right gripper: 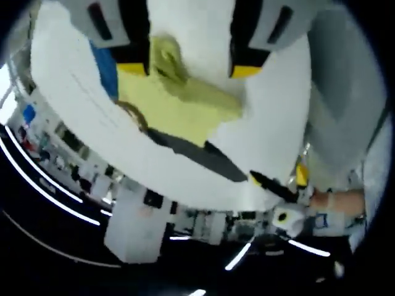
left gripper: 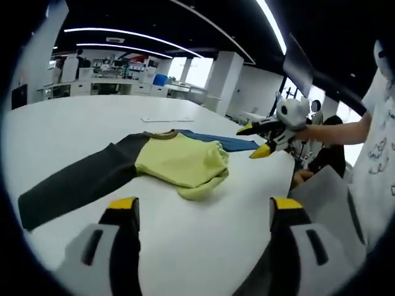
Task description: Fold the garment on the visible template until the final outline fits inside the template.
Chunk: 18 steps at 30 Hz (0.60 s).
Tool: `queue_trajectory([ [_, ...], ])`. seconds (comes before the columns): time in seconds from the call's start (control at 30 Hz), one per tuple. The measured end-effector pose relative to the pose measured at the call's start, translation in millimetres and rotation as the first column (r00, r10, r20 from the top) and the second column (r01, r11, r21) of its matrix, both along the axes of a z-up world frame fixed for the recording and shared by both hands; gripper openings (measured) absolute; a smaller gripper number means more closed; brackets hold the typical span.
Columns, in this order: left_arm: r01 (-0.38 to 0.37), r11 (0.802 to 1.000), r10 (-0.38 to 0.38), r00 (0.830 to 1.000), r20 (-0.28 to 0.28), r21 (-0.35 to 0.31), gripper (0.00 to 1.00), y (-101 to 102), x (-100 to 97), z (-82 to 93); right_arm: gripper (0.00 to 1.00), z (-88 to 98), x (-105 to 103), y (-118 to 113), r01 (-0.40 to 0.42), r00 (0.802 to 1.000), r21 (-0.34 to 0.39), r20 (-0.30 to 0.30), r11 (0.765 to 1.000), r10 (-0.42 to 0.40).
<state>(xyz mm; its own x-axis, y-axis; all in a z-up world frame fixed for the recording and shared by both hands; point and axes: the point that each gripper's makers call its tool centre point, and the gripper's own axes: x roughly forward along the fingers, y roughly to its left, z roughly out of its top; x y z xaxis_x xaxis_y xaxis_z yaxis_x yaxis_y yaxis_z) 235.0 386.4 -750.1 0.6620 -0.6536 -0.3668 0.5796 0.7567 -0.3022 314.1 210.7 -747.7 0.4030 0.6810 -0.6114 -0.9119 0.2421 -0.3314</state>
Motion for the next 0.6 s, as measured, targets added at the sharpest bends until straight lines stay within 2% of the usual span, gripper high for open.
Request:
queue_trajectory([
  [0.03,0.001,1.000,-0.001,1.000,-0.001,0.001,0.84,-1,-0.6,-0.4,0.43,0.0,-4,12,-0.071,0.996,-0.044,0.046,0.997,0.073],
  [0.07,0.001,1.000,-0.001,1.000,-0.005,0.002,0.84,-1,-1.2,-1.2,0.43,-0.3,-8,18,-0.104,0.992,-0.071,0.067,0.992,0.108],
  [0.1,-0.001,1.000,0.001,1.000,-0.006,0.003,0.84,-1,-1.3,-2.1,0.43,-2.6,-11,24,-0.143,0.986,-0.097,0.071,0.985,0.150],
  [0.17,-0.004,1.000,0.004,1.000,-0.008,-0.001,0.83,-1,-1.5,-2.9,0.42,-11.5,-19,37,-0.207,0.977,-0.122,0.035,0.971,0.212],
  [0.27,-0.009,1.000,0.009,1.000,-0.010,-0.008,0.83,-1,-2.2,-2.9,0.36,-21.5,-20,44,-0.291,0.946,-0.237,0.077,0.927,0.316],
  [0.3,-0.011,1.000,0.011,1.000,-0.011,-0.008,0.83,-2,-2.8,-3.3,0.34,-25.6,-20,46,-0.317,0.930,-0.288,0.094,0.904,0.356],
  [0.37,-0.014,1.000,0.014,1.000,-0.013,-0.013,0.83,-2,-4.1,-4.2,0.31,-31.9,-21,51,-0.330,0.928,-0.287,0.079,0.899,0.365],
  [0.5,-0.020,1.000,0.019,1.000,-0.019,-0.023,0.83,-2,-6.9,-6.2,0.15,-38.3,-21,54,-0.351,0.916,-0.325,0.075,0.878,0.394],
  [0.6,-0.021,0.999,0.021,1.000,-0.023,-0.029,0.83,-4,-9.0,-7.0,0.08,-45.1,-17,54,-0.341,0.922,-0.333,0.061,0.879,0.381],
])
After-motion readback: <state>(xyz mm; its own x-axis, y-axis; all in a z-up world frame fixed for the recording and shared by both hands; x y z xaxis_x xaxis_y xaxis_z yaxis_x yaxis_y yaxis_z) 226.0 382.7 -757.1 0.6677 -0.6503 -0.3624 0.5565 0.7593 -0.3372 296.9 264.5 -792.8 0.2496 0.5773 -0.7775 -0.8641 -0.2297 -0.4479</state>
